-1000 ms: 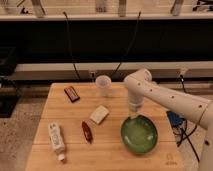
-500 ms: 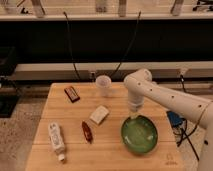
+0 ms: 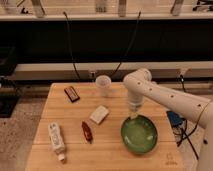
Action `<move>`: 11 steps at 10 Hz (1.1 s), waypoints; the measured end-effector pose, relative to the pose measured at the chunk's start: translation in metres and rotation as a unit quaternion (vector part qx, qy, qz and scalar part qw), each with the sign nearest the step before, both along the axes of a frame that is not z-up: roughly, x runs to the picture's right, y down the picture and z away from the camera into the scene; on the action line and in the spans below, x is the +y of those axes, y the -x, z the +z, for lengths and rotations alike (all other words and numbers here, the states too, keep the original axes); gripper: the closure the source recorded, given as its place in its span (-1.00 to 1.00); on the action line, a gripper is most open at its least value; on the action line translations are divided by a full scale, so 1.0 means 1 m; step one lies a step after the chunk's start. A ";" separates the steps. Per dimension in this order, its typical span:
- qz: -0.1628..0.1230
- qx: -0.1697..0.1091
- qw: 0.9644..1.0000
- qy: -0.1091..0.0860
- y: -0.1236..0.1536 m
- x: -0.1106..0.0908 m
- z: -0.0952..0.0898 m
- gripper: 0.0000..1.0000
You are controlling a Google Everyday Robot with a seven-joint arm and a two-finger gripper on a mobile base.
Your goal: Drag the ceramic bowl in a circle
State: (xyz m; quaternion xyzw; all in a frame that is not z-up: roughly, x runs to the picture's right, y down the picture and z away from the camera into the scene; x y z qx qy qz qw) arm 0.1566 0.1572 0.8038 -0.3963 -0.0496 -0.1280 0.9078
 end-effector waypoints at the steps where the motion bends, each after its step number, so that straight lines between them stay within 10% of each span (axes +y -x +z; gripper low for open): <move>1: -0.001 -0.001 1.000 0.001 0.001 0.000 0.000 0.99; 11: -0.005 -0.003 1.000 0.007 0.002 -0.004 0.000 0.99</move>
